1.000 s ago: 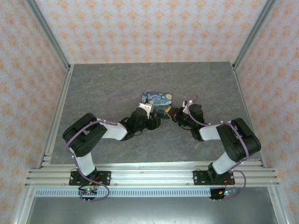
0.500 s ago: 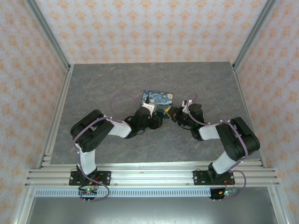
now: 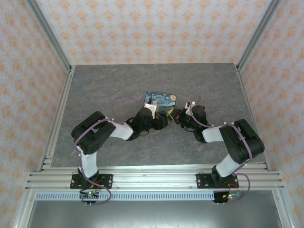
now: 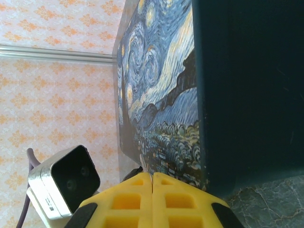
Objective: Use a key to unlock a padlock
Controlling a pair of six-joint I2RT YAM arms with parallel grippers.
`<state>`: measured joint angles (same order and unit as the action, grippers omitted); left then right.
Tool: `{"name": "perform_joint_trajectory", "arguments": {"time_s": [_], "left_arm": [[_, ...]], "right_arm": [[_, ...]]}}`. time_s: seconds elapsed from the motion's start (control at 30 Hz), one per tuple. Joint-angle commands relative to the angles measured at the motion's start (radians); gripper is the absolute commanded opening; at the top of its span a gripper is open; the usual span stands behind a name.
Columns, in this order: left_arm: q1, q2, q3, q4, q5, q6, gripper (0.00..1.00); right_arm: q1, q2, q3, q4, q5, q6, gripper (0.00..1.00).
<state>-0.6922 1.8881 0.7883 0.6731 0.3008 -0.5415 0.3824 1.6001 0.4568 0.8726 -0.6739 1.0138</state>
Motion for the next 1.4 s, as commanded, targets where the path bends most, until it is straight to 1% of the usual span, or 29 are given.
{"name": "perform_joint_trajectory", "arguments": {"time_s": [0.0, 0.13, 0.17, 0.4, 0.53, 0.77, 0.87, 1.07, 1.2, 1.37], "left_arm": [[0.01, 0.012, -0.002, 0.126, 0.015, -0.058, 0.64], [0.013, 0.014, -0.009, 0.124, -0.014, -0.065, 0.64], [0.013, 0.037, -0.009, 0.125, -0.017, -0.066, 0.64], [0.013, 0.083, 0.016, 0.094, -0.012, -0.062, 0.64], [0.013, 0.094, 0.022, 0.067, -0.032, -0.047, 0.64], [0.013, 0.105, 0.044, 0.052, -0.034, -0.04, 0.64], [0.013, 0.103, 0.052, 0.044, -0.032, -0.039, 0.64], [0.013, 0.086, 0.045, 0.036, -0.029, -0.034, 0.64], [0.013, 0.082, 0.049, 0.029, -0.027, -0.032, 0.64], [0.013, 0.08, 0.058, 0.018, -0.027, -0.026, 0.64]], "right_arm": [[-0.004, 0.008, 0.005, 0.023, -0.005, 0.001, 0.0], [-0.004, 0.008, 0.005, 0.026, -0.004, 0.002, 0.0], [-0.005, 0.009, 0.006, 0.029, -0.005, 0.003, 0.0], [-0.004, 0.013, 0.01, 0.032, -0.006, 0.008, 0.0], [-0.004, 0.01, 0.011, 0.032, -0.009, 0.007, 0.0], [-0.011, 0.008, 0.023, 0.021, -0.003, 0.008, 0.0], [-0.045, -0.004, 0.062, -0.006, -0.001, 0.02, 0.0], [-0.113, -0.031, 0.176, -0.141, -0.014, -0.006, 0.0], [-0.144, 0.004, 0.243, -0.189, -0.019, -0.02, 0.0], [-0.158, 0.078, 0.29, -0.193, -0.023, -0.032, 0.0]]}}
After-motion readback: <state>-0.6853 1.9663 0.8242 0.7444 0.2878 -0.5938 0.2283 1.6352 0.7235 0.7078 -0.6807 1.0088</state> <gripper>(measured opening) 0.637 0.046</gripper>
